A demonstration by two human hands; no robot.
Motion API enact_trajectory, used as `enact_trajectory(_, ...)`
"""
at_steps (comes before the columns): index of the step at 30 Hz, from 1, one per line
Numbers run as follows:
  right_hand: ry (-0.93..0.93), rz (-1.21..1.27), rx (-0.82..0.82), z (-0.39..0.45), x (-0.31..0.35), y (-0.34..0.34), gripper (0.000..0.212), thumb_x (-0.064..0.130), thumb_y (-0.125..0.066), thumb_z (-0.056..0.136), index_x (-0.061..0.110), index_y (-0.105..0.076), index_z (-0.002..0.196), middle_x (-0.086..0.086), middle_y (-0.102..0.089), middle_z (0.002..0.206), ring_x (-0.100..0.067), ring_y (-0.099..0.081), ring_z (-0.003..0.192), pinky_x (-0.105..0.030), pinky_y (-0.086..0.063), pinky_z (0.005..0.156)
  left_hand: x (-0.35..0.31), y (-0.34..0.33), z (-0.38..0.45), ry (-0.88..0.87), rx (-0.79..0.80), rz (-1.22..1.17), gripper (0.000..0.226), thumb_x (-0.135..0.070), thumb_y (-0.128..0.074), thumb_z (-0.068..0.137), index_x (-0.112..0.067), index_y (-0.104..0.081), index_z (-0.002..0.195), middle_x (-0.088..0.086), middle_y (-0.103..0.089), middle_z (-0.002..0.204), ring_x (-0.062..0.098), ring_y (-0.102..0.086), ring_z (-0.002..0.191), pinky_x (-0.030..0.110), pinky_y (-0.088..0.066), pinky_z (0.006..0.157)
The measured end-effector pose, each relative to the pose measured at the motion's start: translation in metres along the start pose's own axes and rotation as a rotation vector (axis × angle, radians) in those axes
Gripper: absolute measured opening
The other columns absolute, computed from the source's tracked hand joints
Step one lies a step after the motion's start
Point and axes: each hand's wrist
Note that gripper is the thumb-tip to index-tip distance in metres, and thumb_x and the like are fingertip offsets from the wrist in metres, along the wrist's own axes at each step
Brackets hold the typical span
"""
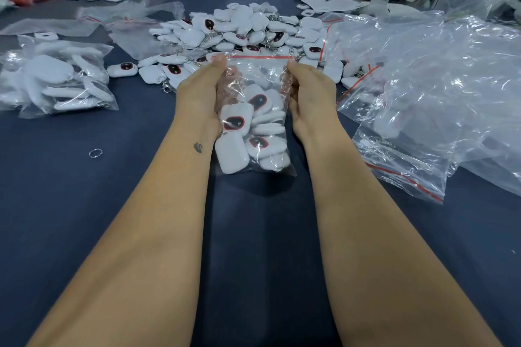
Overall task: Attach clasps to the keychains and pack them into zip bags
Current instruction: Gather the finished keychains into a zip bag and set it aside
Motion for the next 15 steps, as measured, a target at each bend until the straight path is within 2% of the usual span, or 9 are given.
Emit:
enact_trajectory(3, 0.019, -0.024, -0.012, 0.0015, -0.0022, 0.0003, 0.020, 0.008, -0.065, 0.089, 0.013, -0.059, 0.071, -0.002, -0.052, 0.066, -0.019, -0.045, 0.069, -0.032, -0.041, 0.070, -0.0016, -0.0003, 0.0003, 0.039, -0.032, -0.042, 0.031, -0.019, -0.073, 0.088, -0.012, -0.072, 0.057, 0.003, -0.072, 0.064, 0.015, -0.065, 0.052, 0.030, -0.058, 0.061)
enact_trajectory(5, 0.041, -0.027, -0.026, 0.0024, -0.0036, 0.0002, 0.022, 0.006, -0.065, 0.088, 0.013, -0.060, 0.068, -0.003, -0.052, 0.066, -0.021, -0.044, 0.073, -0.033, -0.040, 0.074, -0.0014, -0.0003, -0.0002, 0.040, -0.034, -0.081, 0.025, -0.016, -0.073, 0.087, -0.009, -0.072, 0.064, 0.003, -0.071, 0.062, 0.015, -0.065, 0.053, 0.030, -0.060, 0.061)
enact_trajectory(8, 0.068, -0.009, -0.051, 0.0036, -0.0049, 0.0001, 0.022, 0.001, -0.064, 0.087, 0.011, -0.062, 0.067, -0.004, -0.055, 0.064, -0.019, -0.047, 0.068, -0.034, -0.042, 0.076, -0.0010, -0.0017, -0.0024, 0.031, -0.046, -0.122, 0.015, -0.014, -0.074, 0.086, -0.008, -0.067, 0.074, 0.001, -0.068, 0.059, 0.012, -0.063, 0.050, 0.024, -0.054, 0.052)
enact_trajectory(13, 0.046, -0.019, -0.030, 0.0051, -0.0061, -0.0016, 0.023, 0.003, -0.064, 0.089, 0.009, -0.061, 0.067, -0.001, -0.058, 0.059, -0.014, -0.050, 0.056, -0.031, -0.046, 0.069, 0.0003, -0.0026, -0.0049, 0.006, -0.047, -0.103, 0.014, -0.014, -0.072, 0.088, -0.010, -0.067, 0.075, 0.002, -0.066, 0.065, 0.014, -0.060, 0.056, 0.029, -0.056, 0.065)
enact_trajectory(15, 0.035, -0.034, 0.013, 0.0049, -0.0062, -0.0024, 0.025, 0.006, -0.064, 0.090, 0.010, -0.060, 0.065, 0.000, -0.057, 0.056, -0.013, -0.049, 0.054, -0.030, -0.045, 0.068, 0.0003, -0.0018, -0.0054, -0.004, -0.051, -0.114, 0.013, -0.013, -0.071, 0.089, -0.010, -0.067, 0.077, 0.001, -0.065, 0.066, 0.012, -0.059, 0.055, 0.027, -0.056, 0.064)
Point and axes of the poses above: each hand's wrist, its own z-axis towards the middle knuckle, its own y-axis out of the back of the hand, x = y × z
